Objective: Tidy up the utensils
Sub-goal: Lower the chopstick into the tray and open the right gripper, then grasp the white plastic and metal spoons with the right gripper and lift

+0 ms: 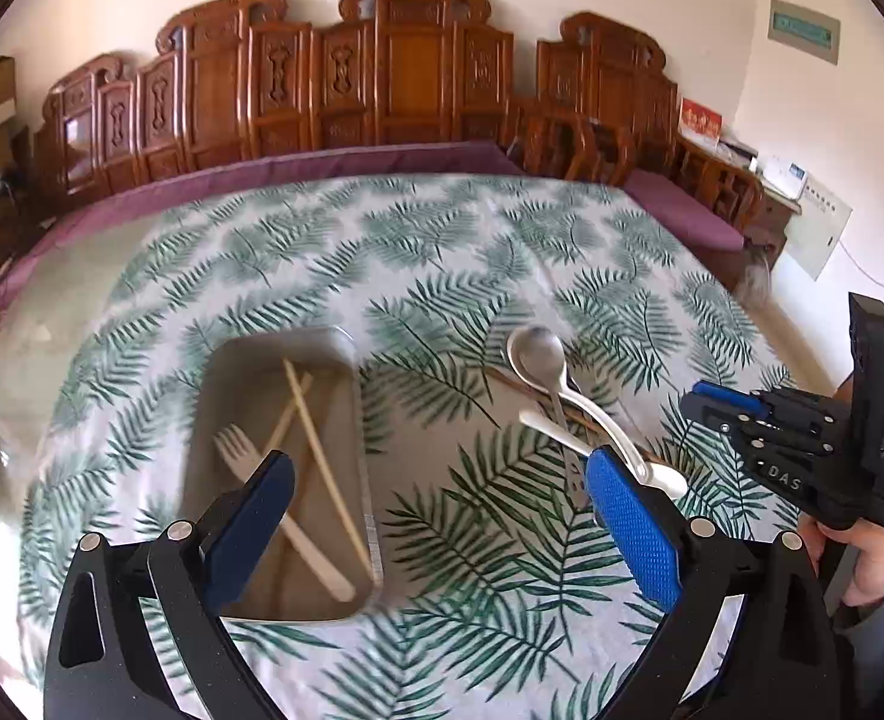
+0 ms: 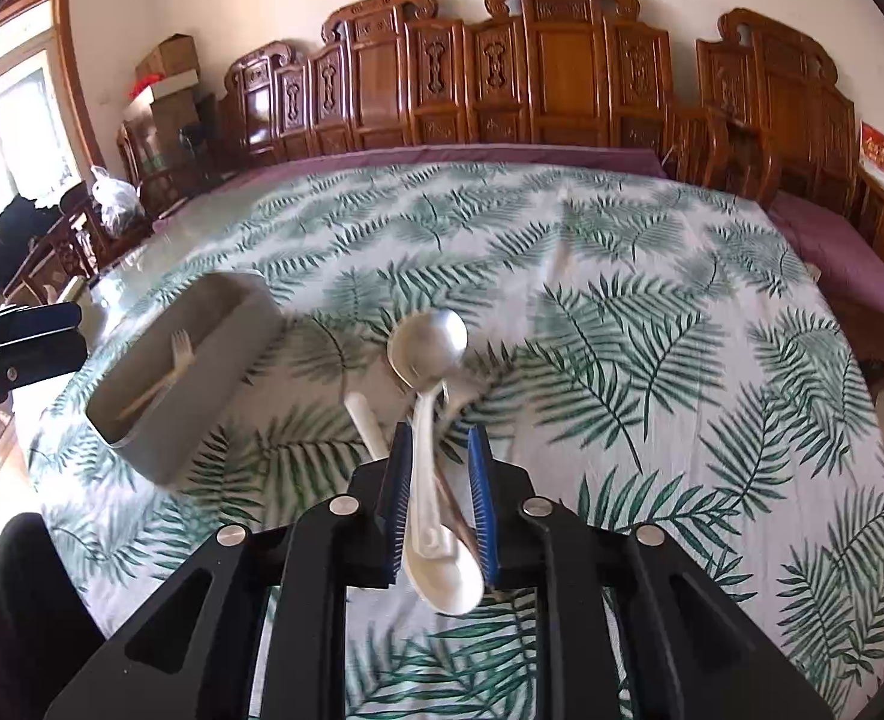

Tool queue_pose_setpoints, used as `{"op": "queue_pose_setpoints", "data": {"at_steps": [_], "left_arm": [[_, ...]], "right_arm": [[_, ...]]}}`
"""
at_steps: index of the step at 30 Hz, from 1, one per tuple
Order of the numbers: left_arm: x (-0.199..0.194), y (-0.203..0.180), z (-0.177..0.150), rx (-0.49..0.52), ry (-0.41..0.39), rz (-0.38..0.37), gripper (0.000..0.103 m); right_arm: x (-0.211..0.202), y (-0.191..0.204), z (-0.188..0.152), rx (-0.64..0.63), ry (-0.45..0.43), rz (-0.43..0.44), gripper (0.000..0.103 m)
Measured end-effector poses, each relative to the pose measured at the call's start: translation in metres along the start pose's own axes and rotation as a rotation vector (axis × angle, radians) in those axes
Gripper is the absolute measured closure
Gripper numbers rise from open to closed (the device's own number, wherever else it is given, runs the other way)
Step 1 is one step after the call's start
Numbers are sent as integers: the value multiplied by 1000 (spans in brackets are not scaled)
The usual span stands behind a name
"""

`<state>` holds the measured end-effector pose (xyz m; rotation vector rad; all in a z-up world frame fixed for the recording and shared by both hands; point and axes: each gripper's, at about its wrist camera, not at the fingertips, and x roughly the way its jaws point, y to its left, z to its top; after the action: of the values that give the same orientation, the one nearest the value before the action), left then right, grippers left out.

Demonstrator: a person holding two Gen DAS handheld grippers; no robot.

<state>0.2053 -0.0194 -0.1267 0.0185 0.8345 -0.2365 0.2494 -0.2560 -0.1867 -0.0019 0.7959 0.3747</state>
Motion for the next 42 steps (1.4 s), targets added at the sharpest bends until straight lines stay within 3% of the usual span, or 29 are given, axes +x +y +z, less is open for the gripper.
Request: {"op": "queue_pose_setpoints", "data": {"at_steps": [5,12,20,21,23,42], "left_arm": [[27,-15,-6,6,46,0,9],[47,-22,-14,7,79,0,9],[61,-25,-24,5,117,3,9],[61,-26,-24,4,119,2,9],[63,-27,-25,6,122,2,9],[102,-55,-30,58,176,16,9]], "right_arm": [[24,-12,-6,0,40,27,81],[56,-10,2,9,81,147,75],[84,-7,2,25,165,171,75],[85,-7,1,26,174,170,76],[84,-10,-2,33,182,175,90],[42,-26,12,4,0,111,91]]}}
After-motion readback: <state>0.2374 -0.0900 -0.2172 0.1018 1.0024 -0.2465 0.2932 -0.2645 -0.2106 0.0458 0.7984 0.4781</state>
